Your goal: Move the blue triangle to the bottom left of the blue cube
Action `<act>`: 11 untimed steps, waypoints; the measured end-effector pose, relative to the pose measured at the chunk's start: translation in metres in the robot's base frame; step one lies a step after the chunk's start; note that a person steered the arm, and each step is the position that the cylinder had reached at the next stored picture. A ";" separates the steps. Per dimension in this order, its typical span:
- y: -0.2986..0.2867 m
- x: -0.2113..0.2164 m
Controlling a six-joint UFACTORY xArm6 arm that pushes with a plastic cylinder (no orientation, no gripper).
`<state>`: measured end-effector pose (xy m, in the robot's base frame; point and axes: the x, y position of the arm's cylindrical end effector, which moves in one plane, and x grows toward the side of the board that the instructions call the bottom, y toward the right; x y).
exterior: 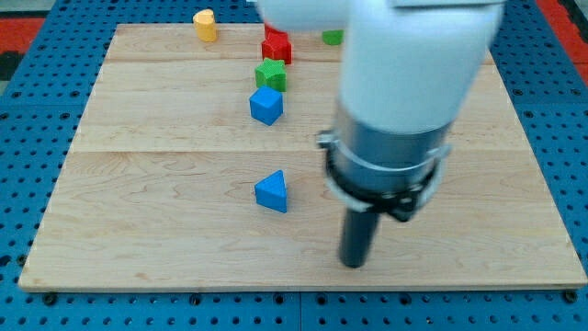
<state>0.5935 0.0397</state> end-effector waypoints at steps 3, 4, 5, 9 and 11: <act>-0.051 -0.054; -0.054 -0.091; -0.054 -0.120; -0.167 -0.119; -0.130 -0.126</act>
